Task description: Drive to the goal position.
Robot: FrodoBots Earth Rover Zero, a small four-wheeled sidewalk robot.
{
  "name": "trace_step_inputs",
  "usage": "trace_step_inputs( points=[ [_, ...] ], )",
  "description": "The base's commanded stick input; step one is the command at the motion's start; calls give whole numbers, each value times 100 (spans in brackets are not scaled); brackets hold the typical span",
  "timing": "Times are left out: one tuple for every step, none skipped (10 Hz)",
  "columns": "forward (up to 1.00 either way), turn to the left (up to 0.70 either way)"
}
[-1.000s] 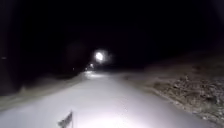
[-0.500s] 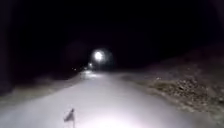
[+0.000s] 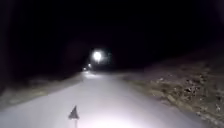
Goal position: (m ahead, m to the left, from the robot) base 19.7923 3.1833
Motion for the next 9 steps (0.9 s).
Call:
trace_step_inputs(
  points=[
    [85, 0],
    [85, 0],
    [85, 0],
    [85, 0],
    [85, 0],
    [85, 21],
    [85, 34],
    [85, 23],
    [85, 0]
  ],
)
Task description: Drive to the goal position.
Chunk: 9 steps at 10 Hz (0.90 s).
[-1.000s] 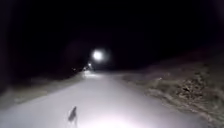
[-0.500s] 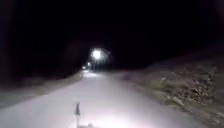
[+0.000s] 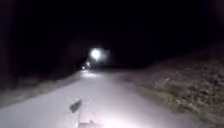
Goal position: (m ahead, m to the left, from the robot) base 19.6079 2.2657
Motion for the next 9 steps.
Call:
trace_step_inputs(
  points=[
    [85, 0],
    [85, 0],
    [85, 0],
    [85, 0],
    [85, 0],
    [85, 0],
    [85, 0],
    [85, 0],
    [85, 0]
  ],
)
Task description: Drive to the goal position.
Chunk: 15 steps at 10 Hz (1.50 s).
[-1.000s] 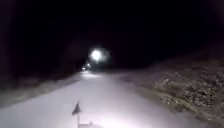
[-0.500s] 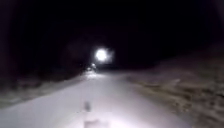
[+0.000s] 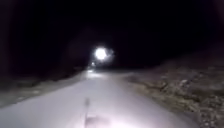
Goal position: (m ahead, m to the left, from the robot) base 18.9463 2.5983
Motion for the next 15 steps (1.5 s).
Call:
trace_step_inputs(
  points=[
    [85, 0],
    [85, 0],
    [85, 0],
    [85, 14],
    [85, 34],
    [85, 34],
    [85, 34],
    [85, 0],
    [85, 0],
    [85, 0],
    [85, 0],
    [85, 0],
    [85, 0],
    [85, 0],
    [85, 0]
  ],
)
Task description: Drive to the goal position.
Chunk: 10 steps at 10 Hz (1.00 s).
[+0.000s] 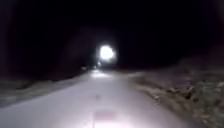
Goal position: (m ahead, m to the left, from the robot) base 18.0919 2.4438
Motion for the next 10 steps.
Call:
trace_step_inputs(
  points=[
    [85, 0],
    [85, 0],
    [85, 0],
    [85, 0],
    [85, 0],
    [85, 0],
    [85, 0],
    [85, 0],
    [85, 0],
    [85, 0]
  ],
)
